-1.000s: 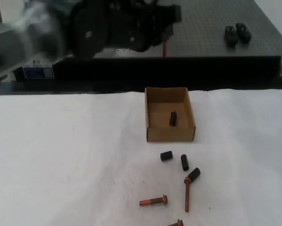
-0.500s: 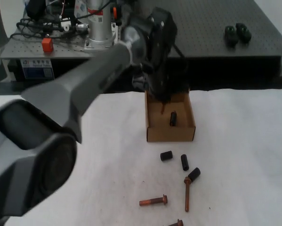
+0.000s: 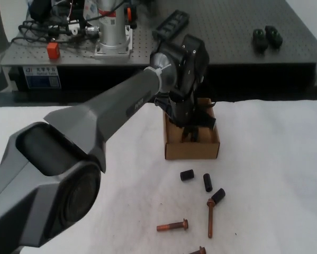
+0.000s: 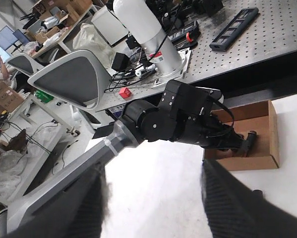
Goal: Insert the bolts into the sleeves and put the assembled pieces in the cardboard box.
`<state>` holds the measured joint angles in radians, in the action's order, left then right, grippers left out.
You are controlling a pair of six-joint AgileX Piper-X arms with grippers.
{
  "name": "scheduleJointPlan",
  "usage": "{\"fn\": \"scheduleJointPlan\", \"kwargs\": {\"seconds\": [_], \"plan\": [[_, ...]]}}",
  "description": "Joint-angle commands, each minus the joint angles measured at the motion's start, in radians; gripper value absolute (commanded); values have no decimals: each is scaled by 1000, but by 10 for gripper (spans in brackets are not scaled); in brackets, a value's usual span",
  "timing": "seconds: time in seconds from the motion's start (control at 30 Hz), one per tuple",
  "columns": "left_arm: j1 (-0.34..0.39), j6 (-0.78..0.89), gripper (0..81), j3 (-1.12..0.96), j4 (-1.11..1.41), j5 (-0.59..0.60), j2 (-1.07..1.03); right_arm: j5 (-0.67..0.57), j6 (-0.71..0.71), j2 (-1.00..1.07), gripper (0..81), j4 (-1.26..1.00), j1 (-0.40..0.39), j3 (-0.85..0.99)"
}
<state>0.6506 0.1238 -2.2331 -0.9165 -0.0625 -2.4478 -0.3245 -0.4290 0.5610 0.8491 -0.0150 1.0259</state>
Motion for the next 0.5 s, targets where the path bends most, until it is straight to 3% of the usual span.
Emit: {"fn": "scheduleJointPlan", "kwargs": {"seconds": [0.0, 0.27, 0.47], "plan": [[1, -3, 344, -36, -30, -18, 12, 0, 30, -3, 421, -2, 1, 4], [-4, 22, 139, -107, -175, -50, 189, 38, 99, 26, 421, 6, 1, 4], [-10, -21, 115, -68, -198, -100, 435, 97, 188, 134, 421, 39, 1, 4]]}}
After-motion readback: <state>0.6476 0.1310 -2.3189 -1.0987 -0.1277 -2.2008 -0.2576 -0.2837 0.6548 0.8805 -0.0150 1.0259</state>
